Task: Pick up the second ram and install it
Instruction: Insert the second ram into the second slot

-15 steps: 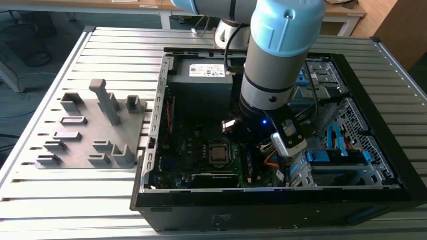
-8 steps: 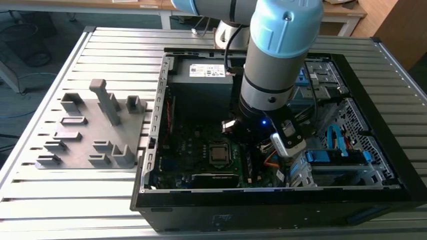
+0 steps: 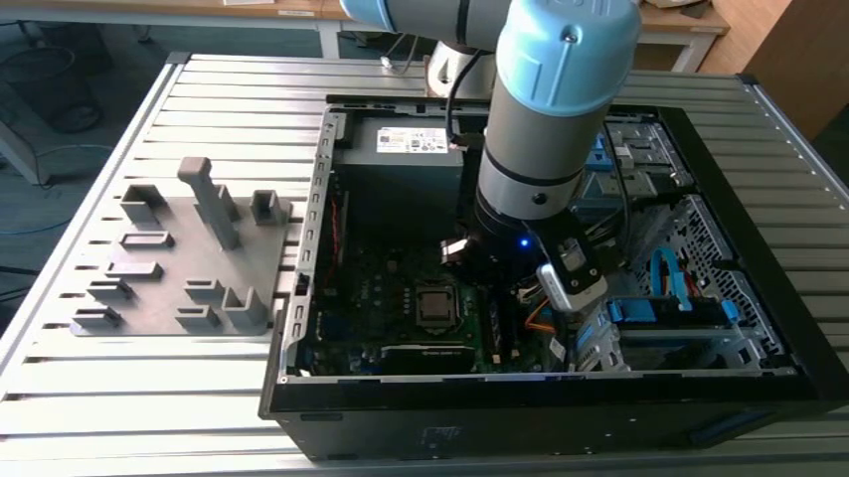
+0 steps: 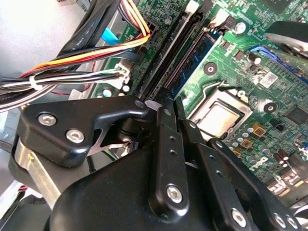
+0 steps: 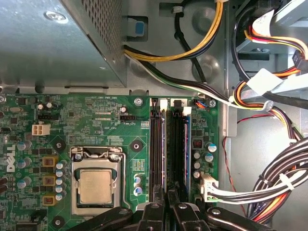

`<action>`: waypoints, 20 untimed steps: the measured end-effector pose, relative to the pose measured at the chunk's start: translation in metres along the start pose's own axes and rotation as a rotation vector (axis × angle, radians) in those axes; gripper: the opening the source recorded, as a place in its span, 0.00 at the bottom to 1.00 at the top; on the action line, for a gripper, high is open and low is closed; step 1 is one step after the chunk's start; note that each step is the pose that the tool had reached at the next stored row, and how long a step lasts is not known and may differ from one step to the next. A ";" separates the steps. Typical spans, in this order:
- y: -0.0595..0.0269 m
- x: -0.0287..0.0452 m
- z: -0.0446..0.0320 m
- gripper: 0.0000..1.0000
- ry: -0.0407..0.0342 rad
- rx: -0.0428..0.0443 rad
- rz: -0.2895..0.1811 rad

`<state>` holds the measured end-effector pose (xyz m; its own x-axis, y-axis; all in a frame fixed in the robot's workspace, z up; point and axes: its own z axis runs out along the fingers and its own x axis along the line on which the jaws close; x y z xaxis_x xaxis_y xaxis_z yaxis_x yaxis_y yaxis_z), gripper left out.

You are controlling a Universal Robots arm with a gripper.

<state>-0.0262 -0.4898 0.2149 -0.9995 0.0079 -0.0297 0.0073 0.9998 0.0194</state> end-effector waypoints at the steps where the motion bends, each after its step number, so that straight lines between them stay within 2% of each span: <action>1: 0.0000 0.0000 0.0001 0.14 0.0000 0.0000 0.000; 15: 0.0006 0.0003 0.0005 0.14 -0.0001 0.0032 0.000; 20: 0.0007 0.0005 0.0005 0.14 -0.0003 0.0043 0.016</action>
<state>-0.0267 -0.4891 0.2144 -0.9993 0.0241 -0.0297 0.0236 0.9996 0.0156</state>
